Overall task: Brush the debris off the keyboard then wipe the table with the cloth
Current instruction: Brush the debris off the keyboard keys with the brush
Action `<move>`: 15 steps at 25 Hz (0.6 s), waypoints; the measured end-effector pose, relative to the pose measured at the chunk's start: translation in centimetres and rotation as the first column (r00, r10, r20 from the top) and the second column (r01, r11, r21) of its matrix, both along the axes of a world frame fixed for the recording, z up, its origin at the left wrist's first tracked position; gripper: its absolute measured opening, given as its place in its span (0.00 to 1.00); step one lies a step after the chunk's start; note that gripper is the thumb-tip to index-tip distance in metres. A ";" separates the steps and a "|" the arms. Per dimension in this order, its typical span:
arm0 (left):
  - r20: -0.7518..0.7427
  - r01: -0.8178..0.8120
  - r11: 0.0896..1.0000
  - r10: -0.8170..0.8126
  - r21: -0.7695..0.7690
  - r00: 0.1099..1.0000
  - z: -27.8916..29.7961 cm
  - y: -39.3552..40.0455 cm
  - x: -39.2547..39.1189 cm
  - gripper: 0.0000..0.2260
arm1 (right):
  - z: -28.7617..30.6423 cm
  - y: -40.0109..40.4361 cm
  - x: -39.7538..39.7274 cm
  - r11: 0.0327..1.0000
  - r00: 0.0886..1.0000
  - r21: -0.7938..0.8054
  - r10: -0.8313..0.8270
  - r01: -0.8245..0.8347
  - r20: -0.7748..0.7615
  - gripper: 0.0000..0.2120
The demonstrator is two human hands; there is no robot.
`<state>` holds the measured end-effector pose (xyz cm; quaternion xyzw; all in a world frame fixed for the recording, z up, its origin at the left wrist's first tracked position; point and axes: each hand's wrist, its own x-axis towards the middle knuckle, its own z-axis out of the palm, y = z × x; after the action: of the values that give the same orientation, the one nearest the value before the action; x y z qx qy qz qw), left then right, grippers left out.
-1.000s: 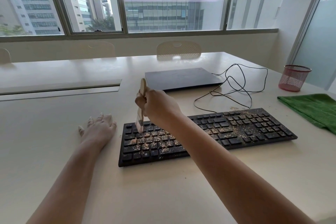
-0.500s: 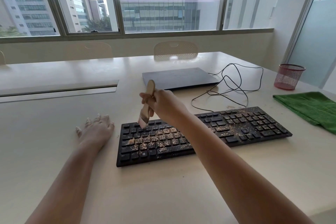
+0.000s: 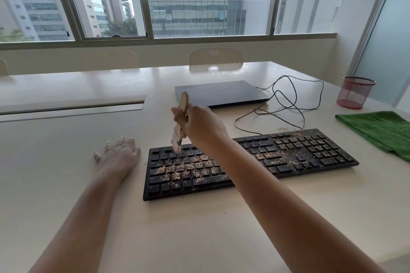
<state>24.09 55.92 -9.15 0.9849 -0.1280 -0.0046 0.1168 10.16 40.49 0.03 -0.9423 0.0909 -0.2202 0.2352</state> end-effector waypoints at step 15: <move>0.000 -0.004 1.000 0.004 0.014 1.000 -0.3 0.0 0.3 0.22 | 0.0 -0.7 0.0 0.990 0.996 0.141 0.018 -0.006 -0.084 0.19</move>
<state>24.40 55.90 -9.40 0.9860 -0.1257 -0.0051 0.1097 10.19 39.75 0.06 -0.9325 0.1106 -0.1714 0.2980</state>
